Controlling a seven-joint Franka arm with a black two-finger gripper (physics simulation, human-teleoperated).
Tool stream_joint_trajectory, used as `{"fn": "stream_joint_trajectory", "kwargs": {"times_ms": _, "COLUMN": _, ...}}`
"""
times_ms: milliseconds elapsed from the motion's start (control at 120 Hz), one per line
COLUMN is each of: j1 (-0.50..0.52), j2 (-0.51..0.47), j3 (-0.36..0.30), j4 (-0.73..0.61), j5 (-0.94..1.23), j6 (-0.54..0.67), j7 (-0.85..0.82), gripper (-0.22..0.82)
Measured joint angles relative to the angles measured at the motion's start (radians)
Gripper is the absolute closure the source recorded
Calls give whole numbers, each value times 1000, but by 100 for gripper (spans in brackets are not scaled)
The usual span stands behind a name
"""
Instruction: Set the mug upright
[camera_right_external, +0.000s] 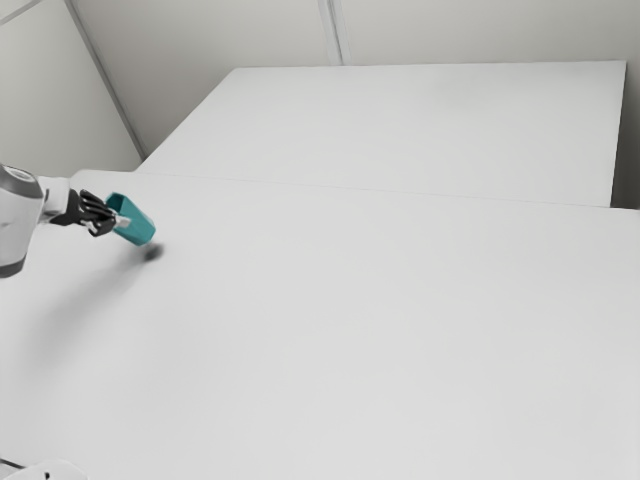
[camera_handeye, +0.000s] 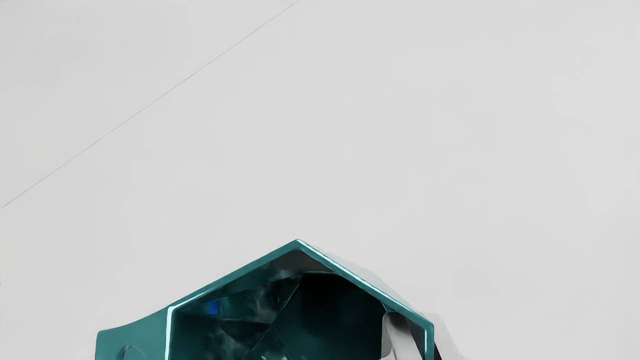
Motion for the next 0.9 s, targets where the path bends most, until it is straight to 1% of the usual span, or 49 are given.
{"fn": "stream_joint_trajectory", "kwargs": {"times_ms": 100, "j1": -42, "j2": -91, "j3": 3, "j4": -43, "j5": 88, "j6": -3, "j7": -76, "gripper": 78}}
{"fn": "stream_joint_trajectory", "kwargs": {"times_ms": 133, "j1": -70, "j2": -118, "j3": 14, "j4": -50, "j5": 132, "j6": -13, "j7": -112, "gripper": 78}}
{"fn": "stream_joint_trajectory", "kwargs": {"times_ms": 200, "j1": -198, "j2": -162, "j3": 109, "j4": -54, "j5": 244, "j6": -49, "j7": -200, "gripper": 79}}
{"fn": "stream_joint_trajectory", "kwargs": {"times_ms": 308, "j1": -442, "j2": -211, "j3": 276, "j4": -48, "j5": 415, "j6": -130, "j7": -367, "gripper": 79}}
{"fn": "stream_joint_trajectory", "kwargs": {"times_ms": 350, "j1": -515, "j2": -217, "j3": 316, "j4": -46, "j5": 462, "j6": -157, "j7": -430, "gripper": 79}}
{"fn": "stream_joint_trajectory", "kwargs": {"times_ms": 392, "j1": -564, "j2": -221, "j3": 335, "j4": -45, "j5": 496, "j6": -180, "j7": -492, "gripper": 79}}
{"fn": "stream_joint_trajectory", "kwargs": {"times_ms": 500, "j1": -631, "j2": -234, "j3": 346, "j4": -49, "j5": 557, "j6": -229, "j7": -644, "gripper": 79}}
{"fn": "stream_joint_trajectory", "kwargs": {"times_ms": 600, "j1": -640, "j2": -234, "j3": 337, "j4": -53, "j5": 586, "j6": -262, "j7": -768, "gripper": 79}}
{"fn": "stream_joint_trajectory", "kwargs": {"times_ms": 742, "j1": -623, "j2": -214, "j3": 301, "j4": -47, "j5": 655, "j6": -301, "j7": -925, "gripper": 79}}
{"fn": "stream_joint_trajectory", "kwargs": {"times_ms": 900, "j1": -689, "j2": -187, "j3": 288, "j4": -27, "j5": 718, "j6": -335, "j7": -1075, "gripper": 79}}
